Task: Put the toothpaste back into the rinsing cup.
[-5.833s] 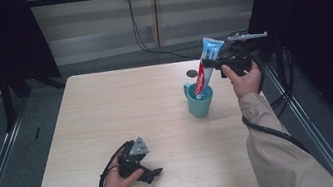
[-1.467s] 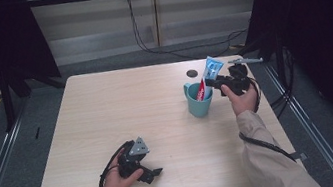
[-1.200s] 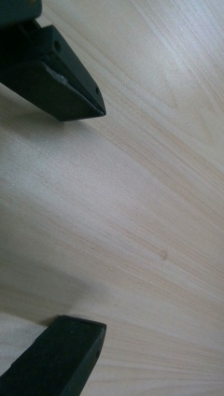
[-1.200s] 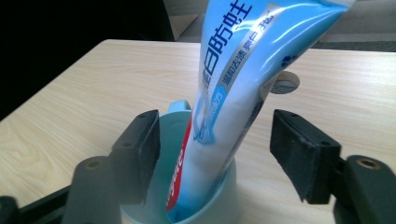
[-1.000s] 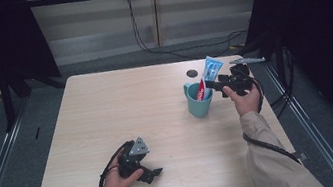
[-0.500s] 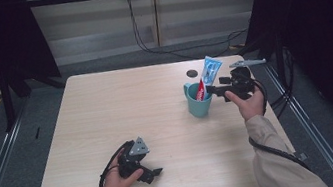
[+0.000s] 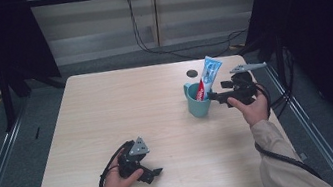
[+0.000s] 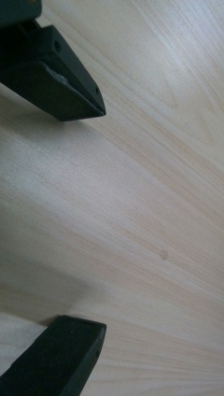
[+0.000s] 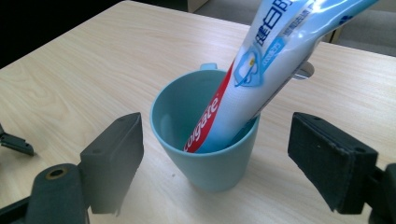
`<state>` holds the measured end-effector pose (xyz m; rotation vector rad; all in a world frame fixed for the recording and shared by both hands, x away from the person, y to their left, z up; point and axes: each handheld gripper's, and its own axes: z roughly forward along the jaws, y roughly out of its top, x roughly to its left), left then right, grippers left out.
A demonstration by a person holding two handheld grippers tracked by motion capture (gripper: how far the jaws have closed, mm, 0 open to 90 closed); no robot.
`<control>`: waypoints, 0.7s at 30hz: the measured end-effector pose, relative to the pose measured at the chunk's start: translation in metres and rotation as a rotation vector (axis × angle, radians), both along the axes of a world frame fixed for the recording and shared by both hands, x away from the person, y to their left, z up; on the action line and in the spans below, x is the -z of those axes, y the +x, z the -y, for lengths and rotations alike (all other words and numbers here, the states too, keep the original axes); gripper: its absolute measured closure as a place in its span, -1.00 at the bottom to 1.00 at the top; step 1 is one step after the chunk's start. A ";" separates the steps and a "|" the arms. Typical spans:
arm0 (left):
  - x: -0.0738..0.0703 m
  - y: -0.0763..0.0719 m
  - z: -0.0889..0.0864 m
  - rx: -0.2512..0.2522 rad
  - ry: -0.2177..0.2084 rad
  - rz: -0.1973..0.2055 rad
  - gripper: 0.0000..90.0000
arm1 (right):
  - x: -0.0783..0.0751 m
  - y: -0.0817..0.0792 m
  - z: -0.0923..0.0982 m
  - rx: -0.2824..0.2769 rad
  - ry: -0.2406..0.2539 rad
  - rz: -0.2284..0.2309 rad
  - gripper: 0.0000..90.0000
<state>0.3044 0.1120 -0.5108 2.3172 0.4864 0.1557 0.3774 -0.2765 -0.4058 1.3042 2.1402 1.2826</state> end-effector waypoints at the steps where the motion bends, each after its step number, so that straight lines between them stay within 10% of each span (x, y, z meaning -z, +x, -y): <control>1: 0.000 0.000 0.000 0.005 0.007 0.002 -1.00 | 0.001 -0.002 0.000 -0.006 -0.001 -0.002 -0.61; 21: 0.000 0.000 0.000 0.005 0.003 0.004 -1.00 | 0.014 -0.026 -0.001 -0.081 -0.075 -0.001 -0.65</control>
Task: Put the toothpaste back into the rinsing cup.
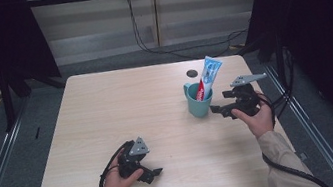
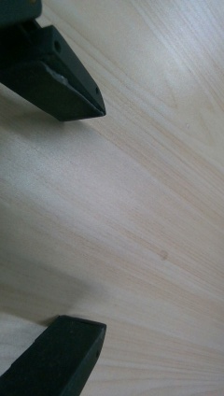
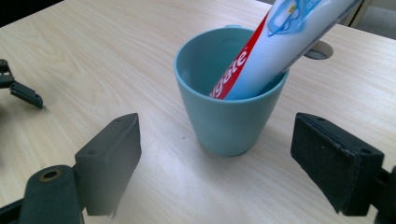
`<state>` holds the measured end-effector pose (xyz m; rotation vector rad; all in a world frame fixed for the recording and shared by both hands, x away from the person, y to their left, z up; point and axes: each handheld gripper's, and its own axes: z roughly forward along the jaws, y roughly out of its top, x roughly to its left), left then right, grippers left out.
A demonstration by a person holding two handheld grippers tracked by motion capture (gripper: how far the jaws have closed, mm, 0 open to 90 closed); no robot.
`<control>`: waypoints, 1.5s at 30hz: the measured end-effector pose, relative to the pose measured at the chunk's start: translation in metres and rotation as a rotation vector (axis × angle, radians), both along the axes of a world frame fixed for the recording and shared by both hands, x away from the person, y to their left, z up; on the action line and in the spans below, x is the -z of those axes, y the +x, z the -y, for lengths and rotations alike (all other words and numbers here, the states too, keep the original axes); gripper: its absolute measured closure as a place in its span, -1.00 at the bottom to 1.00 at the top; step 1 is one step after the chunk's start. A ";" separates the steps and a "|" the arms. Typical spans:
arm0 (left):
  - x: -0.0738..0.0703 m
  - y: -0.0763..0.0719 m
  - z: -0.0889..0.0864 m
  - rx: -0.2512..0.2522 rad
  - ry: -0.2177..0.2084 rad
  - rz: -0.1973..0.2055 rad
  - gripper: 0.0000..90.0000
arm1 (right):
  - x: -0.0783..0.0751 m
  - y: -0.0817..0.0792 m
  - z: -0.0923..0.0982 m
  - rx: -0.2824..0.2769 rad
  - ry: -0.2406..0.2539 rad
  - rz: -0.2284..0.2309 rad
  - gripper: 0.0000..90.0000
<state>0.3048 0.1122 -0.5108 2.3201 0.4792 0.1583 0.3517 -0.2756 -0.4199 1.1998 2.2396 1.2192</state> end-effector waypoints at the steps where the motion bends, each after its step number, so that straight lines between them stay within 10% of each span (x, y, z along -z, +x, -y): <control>1: 0.000 0.000 0.000 0.000 0.000 0.000 -1.00 | 0.000 0.000 0.000 0.000 0.000 0.000 -0.65; 45: 0.000 0.000 0.000 -0.002 -0.001 0.000 -1.00 | 0.053 -0.051 -0.016 -0.182 -0.139 -0.074 -0.67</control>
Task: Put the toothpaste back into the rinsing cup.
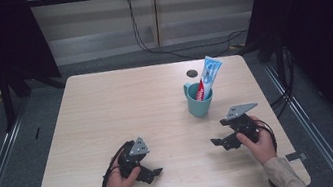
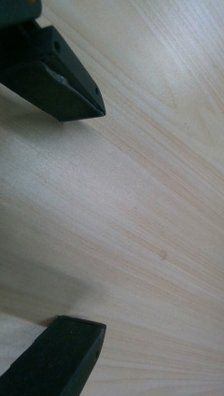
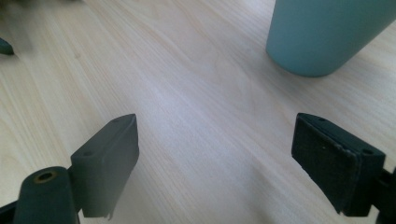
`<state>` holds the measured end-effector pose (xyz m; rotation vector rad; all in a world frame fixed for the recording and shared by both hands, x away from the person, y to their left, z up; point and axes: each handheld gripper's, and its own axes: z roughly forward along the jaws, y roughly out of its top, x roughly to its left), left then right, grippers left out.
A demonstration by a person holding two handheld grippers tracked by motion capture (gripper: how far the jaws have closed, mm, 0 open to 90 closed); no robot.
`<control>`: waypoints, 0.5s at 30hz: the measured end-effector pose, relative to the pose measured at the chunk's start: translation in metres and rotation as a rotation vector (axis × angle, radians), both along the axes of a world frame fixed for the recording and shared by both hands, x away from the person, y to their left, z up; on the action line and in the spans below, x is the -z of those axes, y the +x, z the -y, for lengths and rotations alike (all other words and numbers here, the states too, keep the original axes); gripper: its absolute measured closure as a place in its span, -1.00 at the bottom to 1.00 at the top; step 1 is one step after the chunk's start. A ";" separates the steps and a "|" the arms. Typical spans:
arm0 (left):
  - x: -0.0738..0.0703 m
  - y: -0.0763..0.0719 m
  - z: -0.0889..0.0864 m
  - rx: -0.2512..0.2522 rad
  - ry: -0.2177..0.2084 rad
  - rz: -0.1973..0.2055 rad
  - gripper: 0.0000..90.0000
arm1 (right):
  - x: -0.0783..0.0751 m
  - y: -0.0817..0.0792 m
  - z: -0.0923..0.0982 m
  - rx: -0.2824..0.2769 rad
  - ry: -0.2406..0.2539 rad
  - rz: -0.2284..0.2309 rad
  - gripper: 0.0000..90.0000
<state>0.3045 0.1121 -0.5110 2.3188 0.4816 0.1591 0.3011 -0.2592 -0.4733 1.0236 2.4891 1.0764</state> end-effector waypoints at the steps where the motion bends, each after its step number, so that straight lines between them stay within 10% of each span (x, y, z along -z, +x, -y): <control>1: 0.000 0.000 0.000 0.000 0.000 0.000 -1.00 | 0.000 0.000 0.000 0.000 0.000 0.000 -0.67; 15: 0.000 0.000 0.000 0.000 0.000 0.000 -1.00 | 0.019 -0.013 0.007 -0.001 -0.049 -0.010 -0.68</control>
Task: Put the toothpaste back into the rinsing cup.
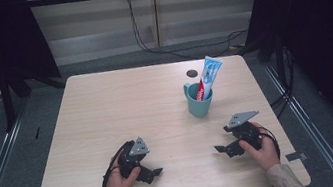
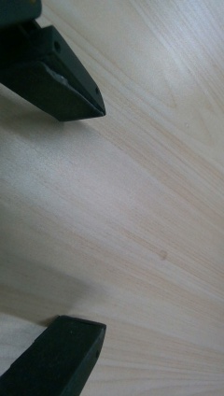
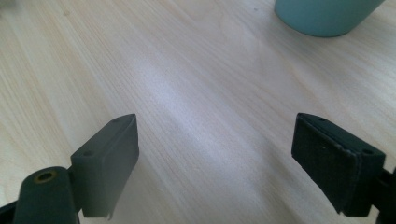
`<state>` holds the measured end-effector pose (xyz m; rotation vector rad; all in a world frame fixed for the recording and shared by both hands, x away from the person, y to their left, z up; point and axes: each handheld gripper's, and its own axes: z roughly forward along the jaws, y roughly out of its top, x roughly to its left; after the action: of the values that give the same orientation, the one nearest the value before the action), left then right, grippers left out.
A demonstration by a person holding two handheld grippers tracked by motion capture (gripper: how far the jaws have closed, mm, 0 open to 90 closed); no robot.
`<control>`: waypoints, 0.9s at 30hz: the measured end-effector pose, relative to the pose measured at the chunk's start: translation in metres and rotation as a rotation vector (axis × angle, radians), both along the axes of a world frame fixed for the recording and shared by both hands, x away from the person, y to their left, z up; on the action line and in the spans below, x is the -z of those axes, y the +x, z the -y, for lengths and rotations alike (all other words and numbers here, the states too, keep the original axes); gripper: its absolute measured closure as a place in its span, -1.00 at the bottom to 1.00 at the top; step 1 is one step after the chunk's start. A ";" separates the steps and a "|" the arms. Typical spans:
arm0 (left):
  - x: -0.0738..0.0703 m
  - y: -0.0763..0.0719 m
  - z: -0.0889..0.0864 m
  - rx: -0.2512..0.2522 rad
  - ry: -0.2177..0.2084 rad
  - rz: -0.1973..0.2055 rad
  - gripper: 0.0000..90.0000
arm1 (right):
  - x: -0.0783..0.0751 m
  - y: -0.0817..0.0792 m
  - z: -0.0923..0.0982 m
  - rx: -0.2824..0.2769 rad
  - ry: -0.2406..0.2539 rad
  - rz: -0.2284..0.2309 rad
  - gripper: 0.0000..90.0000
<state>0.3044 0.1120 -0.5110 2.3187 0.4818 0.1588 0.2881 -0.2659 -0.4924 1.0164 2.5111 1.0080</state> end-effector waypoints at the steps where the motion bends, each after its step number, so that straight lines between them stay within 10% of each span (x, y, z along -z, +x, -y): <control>1: 0.000 0.000 0.000 0.000 0.000 0.000 -1.00 | 0.000 0.000 0.000 0.000 0.000 0.000 -0.68; 27: 0.000 0.000 0.000 0.004 0.001 0.002 -1.00 | 0.020 -0.008 0.004 0.007 0.041 0.037 -0.73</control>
<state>0.3047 0.1121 -0.5110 2.3202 0.4767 0.1591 0.2800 -0.2703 -0.5122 1.0079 2.4659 1.0708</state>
